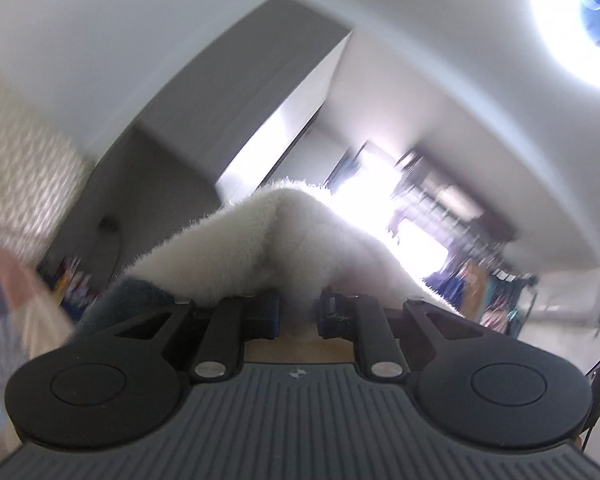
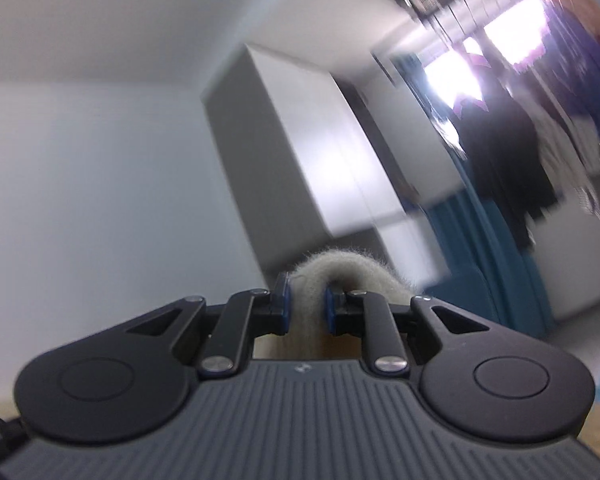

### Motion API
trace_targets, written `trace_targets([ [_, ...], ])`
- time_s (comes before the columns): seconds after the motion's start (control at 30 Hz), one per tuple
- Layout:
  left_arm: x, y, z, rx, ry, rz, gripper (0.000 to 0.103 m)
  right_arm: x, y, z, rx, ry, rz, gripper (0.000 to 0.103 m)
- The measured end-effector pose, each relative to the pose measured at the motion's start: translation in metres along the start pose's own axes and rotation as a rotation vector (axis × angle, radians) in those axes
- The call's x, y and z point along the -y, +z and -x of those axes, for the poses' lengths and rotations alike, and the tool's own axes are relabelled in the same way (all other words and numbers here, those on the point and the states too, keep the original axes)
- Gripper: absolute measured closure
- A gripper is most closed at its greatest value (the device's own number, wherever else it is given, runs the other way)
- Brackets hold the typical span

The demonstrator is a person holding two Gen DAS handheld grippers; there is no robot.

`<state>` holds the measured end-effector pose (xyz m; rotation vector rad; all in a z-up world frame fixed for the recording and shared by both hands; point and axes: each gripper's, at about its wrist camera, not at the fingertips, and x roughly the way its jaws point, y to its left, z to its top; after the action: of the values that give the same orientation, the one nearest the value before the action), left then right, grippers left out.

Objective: Fold large clothes
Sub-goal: 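Raise both grippers holding the sweater to shake it open in the air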

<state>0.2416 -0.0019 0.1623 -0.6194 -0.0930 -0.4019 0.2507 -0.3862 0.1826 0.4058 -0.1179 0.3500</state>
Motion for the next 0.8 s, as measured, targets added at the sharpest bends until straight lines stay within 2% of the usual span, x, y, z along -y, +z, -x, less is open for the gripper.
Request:
trace_targets([
  [0.13,-0.064,-0.050,-0.063,-0.106,0.116,0.000,0.084,0.037,-0.056,-0.058,-0.126,-0.090,0.037,0.083],
  [0.23,-0.119,-0.088,-0.111,-0.173,0.181,0.021,0.084,0.070,-0.097,-0.108,-0.194,-0.133,0.015,0.083],
  [0.3,-0.159,-0.113,-0.151,-0.215,0.219,0.016,0.084,0.090,-0.123,-0.146,-0.224,-0.159,0.011,0.083],
  [0.4,-0.220,-0.158,-0.210,-0.274,0.254,0.033,0.084,0.118,-0.173,-0.198,-0.250,-0.207,0.093,0.083],
  [0.47,-0.256,-0.194,-0.245,-0.320,0.282,0.009,0.084,0.145,-0.209,-0.231,-0.273,-0.252,0.096,0.083],
  [0.63,-0.352,-0.267,-0.325,-0.451,0.332,-0.016,0.084,0.205,-0.292,-0.278,-0.348,-0.353,0.028,0.083],
  [0.8,-0.396,-0.317,-0.350,-0.548,0.379,-0.055,0.084,0.238,-0.355,-0.301,-0.436,-0.418,0.017,0.083],
])
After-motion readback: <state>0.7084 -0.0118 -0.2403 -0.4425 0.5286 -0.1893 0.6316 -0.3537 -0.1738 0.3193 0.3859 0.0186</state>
